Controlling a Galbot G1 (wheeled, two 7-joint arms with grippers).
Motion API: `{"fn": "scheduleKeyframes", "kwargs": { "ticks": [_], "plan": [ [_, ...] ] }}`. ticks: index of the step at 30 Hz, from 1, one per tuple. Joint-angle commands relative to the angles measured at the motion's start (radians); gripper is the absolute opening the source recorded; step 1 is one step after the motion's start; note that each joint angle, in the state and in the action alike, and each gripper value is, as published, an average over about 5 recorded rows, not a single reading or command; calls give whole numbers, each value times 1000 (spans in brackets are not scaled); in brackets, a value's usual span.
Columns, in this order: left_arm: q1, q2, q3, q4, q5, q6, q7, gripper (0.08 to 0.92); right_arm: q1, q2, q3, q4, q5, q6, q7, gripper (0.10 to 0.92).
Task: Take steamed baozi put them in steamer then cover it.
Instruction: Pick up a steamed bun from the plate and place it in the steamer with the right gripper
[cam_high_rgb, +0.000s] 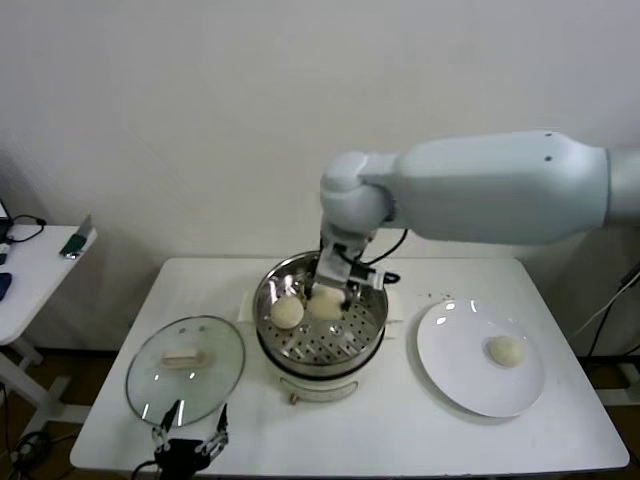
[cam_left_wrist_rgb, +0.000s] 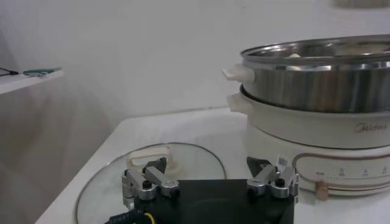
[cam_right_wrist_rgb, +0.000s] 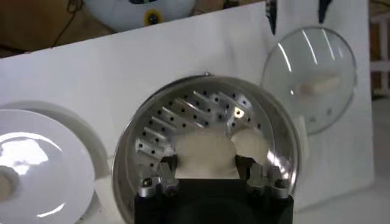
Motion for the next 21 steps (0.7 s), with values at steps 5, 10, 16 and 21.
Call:
{"fn": "scheduleKeyframes", "kwargs": {
  "ticks": [5, 10, 16, 21],
  "plan": [
    [-4, 1, -2, 10, 0, 1, -1, 823, -121, 88, -31, -2, -104, 22, 17, 646],
    [-4, 3, -1, 12, 0, 2, 0, 823, -149, 95, -31, -11, -122, 19, 20, 648],
    [-5, 6, -5, 13, -4, 1, -1, 823, -169, 99, -40, -32, -154, 18, 22, 648],
    [-6, 5, -4, 14, -4, 0, -1, 823, -178, 99, -47, -41, -159, 17, 49, 662]
  ]
}}
